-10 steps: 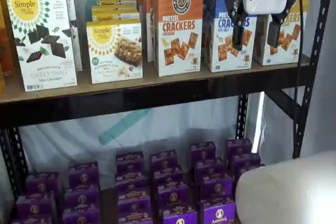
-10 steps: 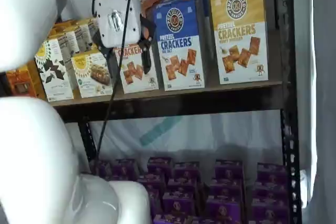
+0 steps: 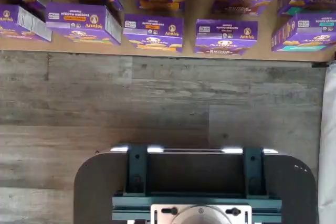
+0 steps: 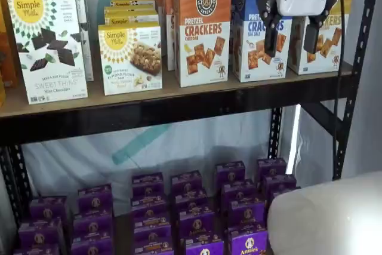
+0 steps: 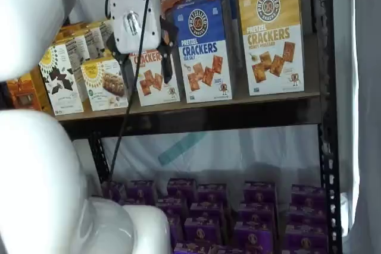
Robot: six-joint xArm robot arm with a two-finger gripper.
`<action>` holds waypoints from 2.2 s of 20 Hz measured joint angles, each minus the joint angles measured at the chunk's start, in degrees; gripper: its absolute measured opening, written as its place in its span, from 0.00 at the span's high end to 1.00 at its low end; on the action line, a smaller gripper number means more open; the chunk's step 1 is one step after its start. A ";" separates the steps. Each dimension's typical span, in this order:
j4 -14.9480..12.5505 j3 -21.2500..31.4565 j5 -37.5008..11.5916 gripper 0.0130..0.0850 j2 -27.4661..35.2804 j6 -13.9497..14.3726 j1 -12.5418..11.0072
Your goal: Retrieve the yellow and white box located on the top shelf, the sixth one from the left
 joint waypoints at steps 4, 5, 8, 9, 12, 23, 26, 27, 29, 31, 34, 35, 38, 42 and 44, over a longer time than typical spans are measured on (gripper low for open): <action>-0.99 0.15 -1.21 0.00 0.05 -1.63 -1.25; -1.59 0.24 -1.77 0.00 0.05 -2.11 -1.49; -3.33 0.69 -3.91 0.00 -0.04 -4.05 -2.88; -3.58 0.81 -4.73 0.00 0.05 -5.19 -4.01; -4.24 1.21 -7.31 0.00 0.41 -8.66 -7.45; -1.33 0.16 -16.02 0.00 5.79 -23.46 -23.37; -0.15 -0.67 -17.69 0.00 7.69 -26.24 -26.37; 0.09 -0.97 -18.14 0.00 8.29 -27.01 -27.16; 0.42 -1.57 -18.96 0.00 9.37 -28.29 -28.49; 1.10 -2.40 -19.99 0.00 10.57 -29.81 -30.13; 2.64 -4.47 -21.34 0.00 12.77 -32.34 -32.91; 3.13 -5.36 -21.32 0.00 13.59 -33.08 -33.72; 4.06 -6.95 -21.14 0.00 15.00 -34.31 -35.05; 4.28 -8.78 -21.02 0.00 16.53 -35.31 -36.09; 4.23 -9.17 -21.14 0.00 16.88 -35.56 -36.35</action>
